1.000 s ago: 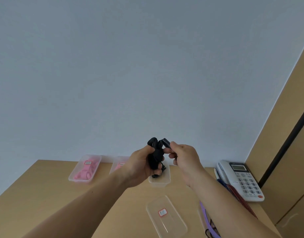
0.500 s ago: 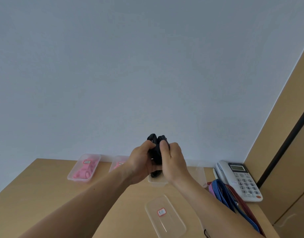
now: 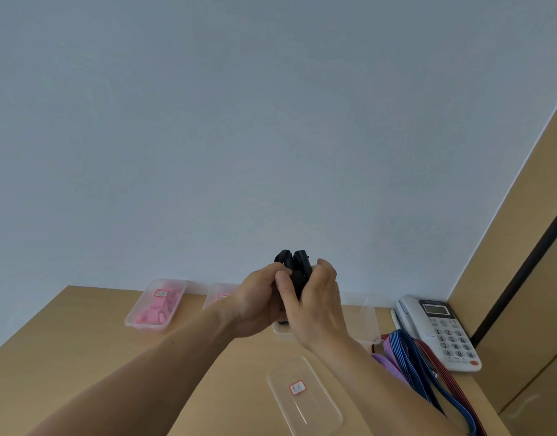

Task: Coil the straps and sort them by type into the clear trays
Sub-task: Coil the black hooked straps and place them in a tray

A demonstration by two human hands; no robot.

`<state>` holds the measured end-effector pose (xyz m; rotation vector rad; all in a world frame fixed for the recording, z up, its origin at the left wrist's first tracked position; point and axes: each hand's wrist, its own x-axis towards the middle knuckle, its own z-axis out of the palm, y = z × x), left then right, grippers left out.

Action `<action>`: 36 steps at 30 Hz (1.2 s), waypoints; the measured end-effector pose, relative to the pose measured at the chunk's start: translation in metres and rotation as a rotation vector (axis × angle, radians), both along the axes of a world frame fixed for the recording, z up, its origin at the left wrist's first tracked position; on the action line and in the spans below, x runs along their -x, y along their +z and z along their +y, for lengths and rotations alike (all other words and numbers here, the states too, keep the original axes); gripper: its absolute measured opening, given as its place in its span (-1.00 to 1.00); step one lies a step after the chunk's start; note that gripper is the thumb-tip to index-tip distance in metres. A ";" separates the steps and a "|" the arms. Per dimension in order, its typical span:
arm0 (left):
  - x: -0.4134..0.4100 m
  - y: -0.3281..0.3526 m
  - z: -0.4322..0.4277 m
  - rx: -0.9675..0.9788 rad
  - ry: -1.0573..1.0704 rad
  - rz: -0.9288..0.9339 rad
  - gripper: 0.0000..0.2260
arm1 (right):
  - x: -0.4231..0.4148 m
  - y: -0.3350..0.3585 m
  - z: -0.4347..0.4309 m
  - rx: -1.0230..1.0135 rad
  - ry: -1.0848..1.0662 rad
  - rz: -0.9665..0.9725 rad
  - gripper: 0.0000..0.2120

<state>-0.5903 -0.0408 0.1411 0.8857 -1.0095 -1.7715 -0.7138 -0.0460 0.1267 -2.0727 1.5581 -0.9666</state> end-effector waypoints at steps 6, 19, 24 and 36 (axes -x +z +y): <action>-0.004 -0.003 -0.004 -0.041 0.066 0.234 -0.66 | -0.001 -0.002 -0.009 0.129 0.008 0.320 -0.18; -0.020 -0.022 -0.017 -0.106 0.258 0.261 -0.64 | -0.020 -0.013 -0.024 0.205 -0.061 0.461 -0.50; -0.024 -0.035 -0.023 -0.131 0.294 0.230 -0.67 | -0.038 -0.022 -0.030 0.106 -0.038 0.384 -0.67; -0.044 -0.076 -0.050 -0.089 0.020 -0.349 -0.49 | -0.009 -0.042 -0.067 -0.004 -0.008 0.437 -0.84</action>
